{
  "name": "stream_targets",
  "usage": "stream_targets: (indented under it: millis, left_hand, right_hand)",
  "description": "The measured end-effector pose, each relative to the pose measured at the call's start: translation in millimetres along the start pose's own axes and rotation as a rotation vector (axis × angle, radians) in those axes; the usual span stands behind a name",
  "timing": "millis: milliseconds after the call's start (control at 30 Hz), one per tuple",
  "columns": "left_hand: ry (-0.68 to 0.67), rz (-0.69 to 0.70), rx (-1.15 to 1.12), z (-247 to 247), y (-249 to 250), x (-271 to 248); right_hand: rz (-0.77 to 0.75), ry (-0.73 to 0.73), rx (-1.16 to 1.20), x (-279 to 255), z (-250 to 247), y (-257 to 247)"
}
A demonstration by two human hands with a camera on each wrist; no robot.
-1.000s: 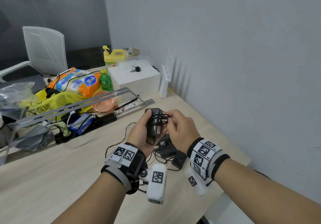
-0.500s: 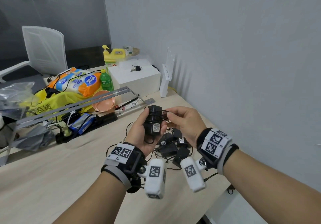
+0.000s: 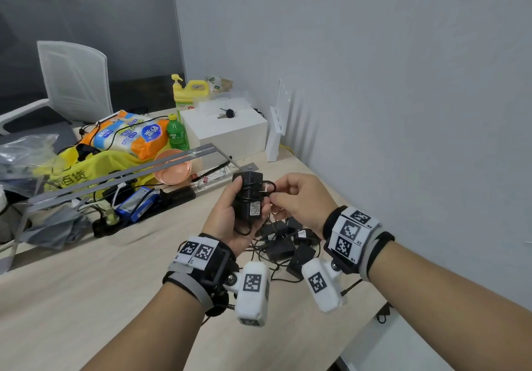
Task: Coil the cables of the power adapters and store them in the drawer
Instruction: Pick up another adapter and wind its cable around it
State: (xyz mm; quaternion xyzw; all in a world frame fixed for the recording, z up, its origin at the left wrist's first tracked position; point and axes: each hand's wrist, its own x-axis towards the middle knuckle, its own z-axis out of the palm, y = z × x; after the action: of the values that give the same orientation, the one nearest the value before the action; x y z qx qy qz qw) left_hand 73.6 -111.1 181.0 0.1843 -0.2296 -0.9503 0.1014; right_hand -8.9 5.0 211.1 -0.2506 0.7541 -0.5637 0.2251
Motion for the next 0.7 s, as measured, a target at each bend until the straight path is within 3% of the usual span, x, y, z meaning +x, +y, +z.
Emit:
stream_targets:
  millis: [167,400,533,700]
  left_hand:
    - [-0.017,0.031,-0.028,2.5,8.2,-3.3]
    - [-0.061,0.033,-0.053,-1.8,21.2,-2.9]
    - [-0.057,0.058,-0.155,-8.4,24.6,-2.9]
    - [-0.055,0.058,-0.097,-9.6,17.8,-0.9]
  right_hand:
    - [-0.092,-0.075,-0.152,1.0,-2.6,-1.9]
    - [-0.149,-0.050,-0.629,6.4,-9.8,7.3]
    - [-0.116,-0.031,-0.669,4.1,-16.6,13.6]
    - [-0.062,0.003,-0.668,9.0,-22.8,21.7]
